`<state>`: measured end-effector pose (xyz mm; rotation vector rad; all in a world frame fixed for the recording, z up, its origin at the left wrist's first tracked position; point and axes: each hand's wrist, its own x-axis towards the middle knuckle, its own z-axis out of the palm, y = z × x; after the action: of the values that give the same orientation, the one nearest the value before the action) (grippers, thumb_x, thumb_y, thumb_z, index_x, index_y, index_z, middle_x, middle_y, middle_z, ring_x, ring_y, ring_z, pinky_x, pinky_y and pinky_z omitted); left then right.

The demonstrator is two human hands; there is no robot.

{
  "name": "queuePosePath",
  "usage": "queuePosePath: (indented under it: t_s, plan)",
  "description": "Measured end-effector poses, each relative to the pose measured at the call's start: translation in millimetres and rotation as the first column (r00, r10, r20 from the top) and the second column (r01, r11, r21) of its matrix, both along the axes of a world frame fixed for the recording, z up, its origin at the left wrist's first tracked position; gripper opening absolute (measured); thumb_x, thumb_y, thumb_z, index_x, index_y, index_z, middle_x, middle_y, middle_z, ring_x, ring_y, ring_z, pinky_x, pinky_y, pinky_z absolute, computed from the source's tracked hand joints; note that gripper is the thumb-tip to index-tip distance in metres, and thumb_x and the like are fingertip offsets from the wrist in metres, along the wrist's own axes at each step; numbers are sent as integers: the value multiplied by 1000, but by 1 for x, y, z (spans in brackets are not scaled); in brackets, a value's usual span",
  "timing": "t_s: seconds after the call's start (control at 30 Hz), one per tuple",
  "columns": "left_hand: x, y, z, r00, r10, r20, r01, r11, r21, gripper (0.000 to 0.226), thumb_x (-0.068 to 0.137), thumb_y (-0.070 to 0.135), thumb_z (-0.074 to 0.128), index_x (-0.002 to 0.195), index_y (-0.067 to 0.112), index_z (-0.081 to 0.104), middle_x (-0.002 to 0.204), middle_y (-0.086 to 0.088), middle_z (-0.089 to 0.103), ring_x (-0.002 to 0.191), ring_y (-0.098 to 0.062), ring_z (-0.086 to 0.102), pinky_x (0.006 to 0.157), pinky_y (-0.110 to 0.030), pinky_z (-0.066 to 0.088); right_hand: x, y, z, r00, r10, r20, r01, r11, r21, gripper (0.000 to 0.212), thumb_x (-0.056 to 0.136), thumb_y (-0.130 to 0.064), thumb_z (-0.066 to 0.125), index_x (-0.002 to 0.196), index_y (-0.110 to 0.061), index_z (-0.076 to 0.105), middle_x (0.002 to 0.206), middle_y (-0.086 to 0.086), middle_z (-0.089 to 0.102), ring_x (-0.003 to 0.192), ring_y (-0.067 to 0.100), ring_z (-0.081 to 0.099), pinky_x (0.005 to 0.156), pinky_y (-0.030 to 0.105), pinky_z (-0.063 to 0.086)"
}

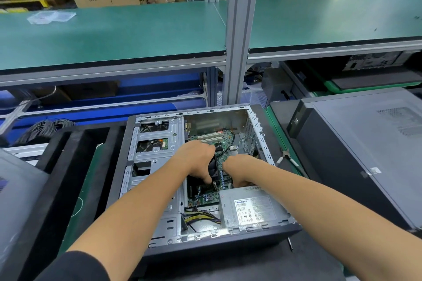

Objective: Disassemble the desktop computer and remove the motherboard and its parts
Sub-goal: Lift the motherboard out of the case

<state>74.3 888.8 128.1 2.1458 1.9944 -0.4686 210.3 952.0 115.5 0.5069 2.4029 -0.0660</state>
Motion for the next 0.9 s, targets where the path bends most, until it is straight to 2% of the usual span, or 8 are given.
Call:
queuePosePath:
  t_s: [0.1, 0.23, 0.33, 0.4, 0.6, 0.7, 0.83, 0.9]
  plan:
    - [1, 1, -1, 1000, -4, -2, 4, 1000, -8, 63, 52, 60, 76, 88, 20, 43, 87, 1, 59, 81, -24, 57, 69, -38, 52, 0, 0, -3, 1000, -17, -5, 17, 1000, 8, 37, 84, -17, 68, 116, -5, 55, 106, 8, 58, 83, 24, 53, 66, 34, 47]
    - [0, 0, -1, 1000, 6, -6, -6, 1000, -3, 62, 53, 60, 77, 87, 20, 43, 82, 3, 54, 77, -23, 56, 62, -34, 46, 1, 0, -5, 1000, 11, -22, -11, 1000, -17, 32, 87, -18, 67, 113, -4, 55, 99, 8, 56, 87, 26, 56, 68, 34, 46]
    - [1, -1, 0, 1000, 8, -7, -8, 1000, 2, 61, 54, 59, 77, 85, 21, 42, 79, 4, 52, 75, -23, 55, 60, -33, 43, 1, 1, -3, 1000, 22, -14, -22, 1000, -9, 22, 85, -15, 68, 97, -9, 50, 80, 1, 48, 70, 19, 48, 64, 32, 43]
    - [1, -1, 1, 1000, 11, -7, -11, 1000, -15, 61, 54, 58, 77, 87, 20, 42, 79, 4, 52, 75, -22, 54, 60, -33, 44, -2, 2, -3, 1000, -10, -2, 10, 1000, 8, 22, 83, -13, 68, 93, -10, 48, 78, 2, 47, 65, 18, 46, 60, 32, 43]
    - [7, 4, -2, 1000, -12, -26, 11, 998, -55, 60, 56, 57, 79, 90, 18, 49, 90, -1, 62, 82, -25, 59, 65, -35, 49, 0, 1, -11, 1000, -30, 6, 30, 999, -40, 37, 87, -20, 69, 116, -2, 56, 112, 13, 61, 98, 29, 59, 70, 34, 45]
    - [10, 5, -5, 999, -19, -34, 16, 997, -72, 59, 57, 56, 80, 89, 17, 50, 91, -3, 62, 82, -25, 59, 64, -35, 47, -1, 2, -14, 999, -34, 16, 35, 996, -85, 35, 88, -17, 68, 115, 1, 57, 115, 16, 62, 96, 30, 58, 74, 35, 46]
    - [14, 6, -7, 1000, -17, -22, 14, 995, -96, 60, 59, 53, 81, 93, 13, 54, 93, -4, 63, 85, -27, 61, 69, -37, 52, -6, 3, -14, 998, -26, 51, 32, 992, -122, 23, 88, -17, 69, 100, -1, 58, 93, 13, 60, 80, 26, 52, 68, 31, 41]
    - [15, 8, -9, 1000, -22, -16, 20, 996, -92, 60, 59, 53, 81, 94, 12, 55, 91, -3, 62, 83, -26, 60, 67, -36, 51, -5, 4, -14, 999, -12, 44, 17, 993, -117, 23, 87, -15, 69, 103, -2, 60, 92, 12, 60, 80, 24, 49, 68, 30, 40]
